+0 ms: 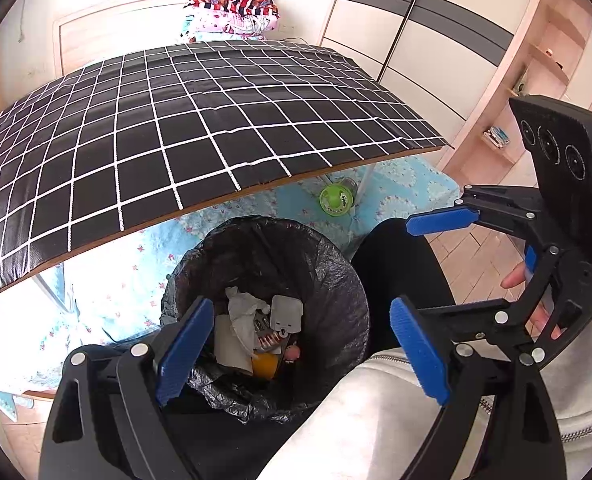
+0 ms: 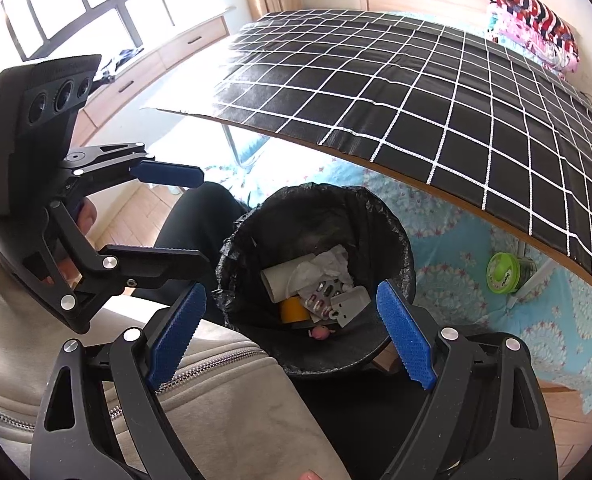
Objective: Collect trash
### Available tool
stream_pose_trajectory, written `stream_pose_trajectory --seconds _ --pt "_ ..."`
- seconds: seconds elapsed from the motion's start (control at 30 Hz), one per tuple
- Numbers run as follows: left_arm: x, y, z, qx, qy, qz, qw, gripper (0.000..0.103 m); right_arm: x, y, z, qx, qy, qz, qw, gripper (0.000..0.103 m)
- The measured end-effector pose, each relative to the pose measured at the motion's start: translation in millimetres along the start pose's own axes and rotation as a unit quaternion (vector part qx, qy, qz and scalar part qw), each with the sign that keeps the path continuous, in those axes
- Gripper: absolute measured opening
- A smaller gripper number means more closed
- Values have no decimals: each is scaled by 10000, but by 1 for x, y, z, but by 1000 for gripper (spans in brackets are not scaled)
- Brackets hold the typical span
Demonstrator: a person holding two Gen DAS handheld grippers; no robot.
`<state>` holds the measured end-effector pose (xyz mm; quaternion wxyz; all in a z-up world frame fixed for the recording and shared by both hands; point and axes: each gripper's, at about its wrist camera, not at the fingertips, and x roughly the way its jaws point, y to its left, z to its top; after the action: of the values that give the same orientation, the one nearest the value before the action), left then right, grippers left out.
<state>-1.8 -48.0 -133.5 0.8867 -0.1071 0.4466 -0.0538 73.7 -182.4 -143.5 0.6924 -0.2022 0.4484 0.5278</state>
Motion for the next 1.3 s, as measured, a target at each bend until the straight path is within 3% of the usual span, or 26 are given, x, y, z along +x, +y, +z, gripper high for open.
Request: stream_pose_trajectory --seconds 1.3 --pt "-1 0 0 30 -12 -26 10000 87 -6 -1 0 -43 -88 32 9999 87"
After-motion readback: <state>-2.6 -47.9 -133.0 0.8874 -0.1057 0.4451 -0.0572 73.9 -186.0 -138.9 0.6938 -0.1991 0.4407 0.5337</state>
